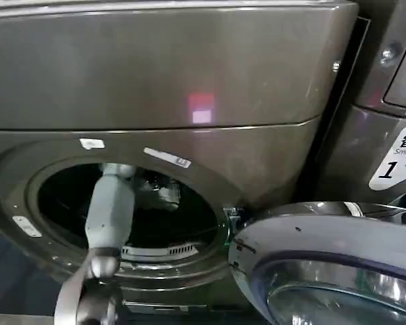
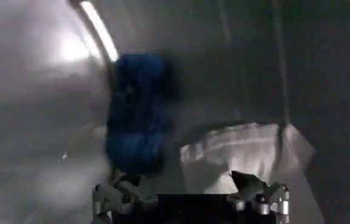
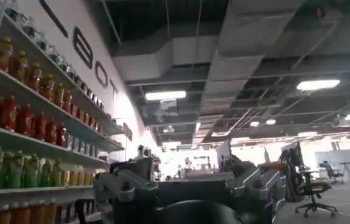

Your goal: Grasp the clothes from the dryer.

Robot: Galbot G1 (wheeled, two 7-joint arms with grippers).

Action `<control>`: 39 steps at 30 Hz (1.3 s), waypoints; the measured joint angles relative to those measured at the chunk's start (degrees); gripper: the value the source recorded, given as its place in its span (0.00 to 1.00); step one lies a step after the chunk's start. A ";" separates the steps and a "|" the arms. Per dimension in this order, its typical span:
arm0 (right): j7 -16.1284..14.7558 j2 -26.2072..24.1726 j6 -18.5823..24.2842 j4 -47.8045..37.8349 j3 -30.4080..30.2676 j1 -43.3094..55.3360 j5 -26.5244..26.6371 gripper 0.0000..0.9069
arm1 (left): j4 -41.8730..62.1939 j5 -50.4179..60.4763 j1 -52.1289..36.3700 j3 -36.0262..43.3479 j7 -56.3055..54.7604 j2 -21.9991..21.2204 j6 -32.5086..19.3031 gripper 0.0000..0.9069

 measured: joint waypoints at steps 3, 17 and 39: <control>-0.05 0.31 0.11 0.38 -0.26 -0.22 0.00 1.00 | 1.43 0.72 -0.29 0.41 0.68 0.44 -0.15 1.00; -0.10 0.56 0.34 0.49 -0.97 0.35 -0.10 1.00 | 7.34 2.68 -1.13 0.78 0.02 2.03 1.56 1.00; -0.35 0.72 0.66 -0.03 -2.03 1.29 -0.18 1.00 | 13.44 3.33 -0.65 0.68 -6.48 2.95 5.61 0.00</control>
